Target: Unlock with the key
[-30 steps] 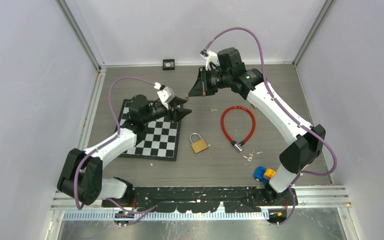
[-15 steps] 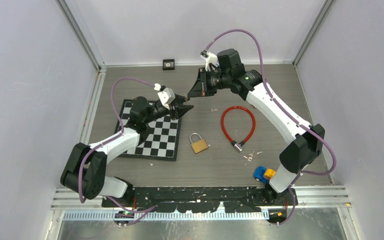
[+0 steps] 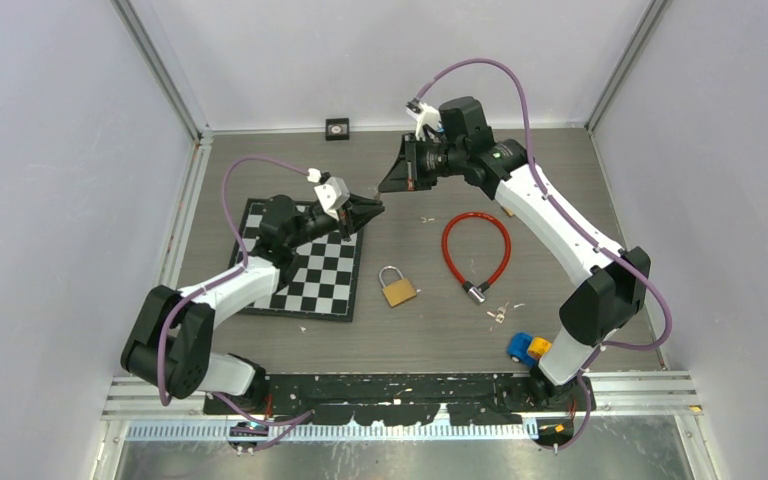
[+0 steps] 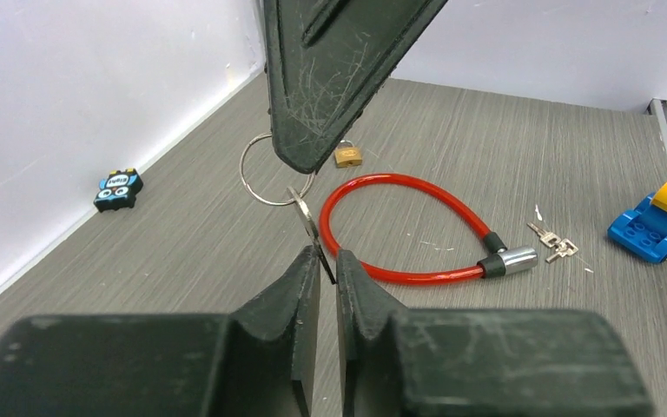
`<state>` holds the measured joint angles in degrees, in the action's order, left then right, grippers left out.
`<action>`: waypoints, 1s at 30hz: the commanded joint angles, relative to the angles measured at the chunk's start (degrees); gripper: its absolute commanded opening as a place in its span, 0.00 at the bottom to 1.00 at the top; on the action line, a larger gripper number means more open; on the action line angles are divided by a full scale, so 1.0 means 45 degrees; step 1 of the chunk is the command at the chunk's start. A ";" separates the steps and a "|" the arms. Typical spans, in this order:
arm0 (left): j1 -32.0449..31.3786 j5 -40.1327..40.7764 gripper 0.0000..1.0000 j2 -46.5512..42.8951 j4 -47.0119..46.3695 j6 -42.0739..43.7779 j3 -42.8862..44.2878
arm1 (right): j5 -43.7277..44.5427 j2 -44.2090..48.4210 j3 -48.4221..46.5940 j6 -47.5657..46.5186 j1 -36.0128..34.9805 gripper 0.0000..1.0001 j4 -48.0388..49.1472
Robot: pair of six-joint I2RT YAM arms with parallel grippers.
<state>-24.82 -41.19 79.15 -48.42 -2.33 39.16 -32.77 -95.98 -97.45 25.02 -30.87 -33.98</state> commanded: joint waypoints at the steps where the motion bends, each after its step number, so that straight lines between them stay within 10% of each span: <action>1: -0.0069 0.0066 0.12 -0.0054 -0.0862 0.0185 0.0005 | -0.0353 0.0493 0.0032 0.0222 0.0083 0.01 0.0606; 14: -0.0065 0.0247 0.20 0.0085 -0.0880 0.0108 0.0283 | -0.0549 0.0523 0.0288 0.0439 0.0103 0.01 0.0898; 30: -0.0051 0.0644 0.00 -0.0161 -0.0958 0.0190 0.0000 | -0.0530 0.0769 0.0568 0.0382 0.0374 0.01 0.1001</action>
<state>-24.86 -39.05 79.37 -48.93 -2.39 39.16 -34.41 -95.96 -95.04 26.37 -30.13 -31.68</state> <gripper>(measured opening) 0.014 0.026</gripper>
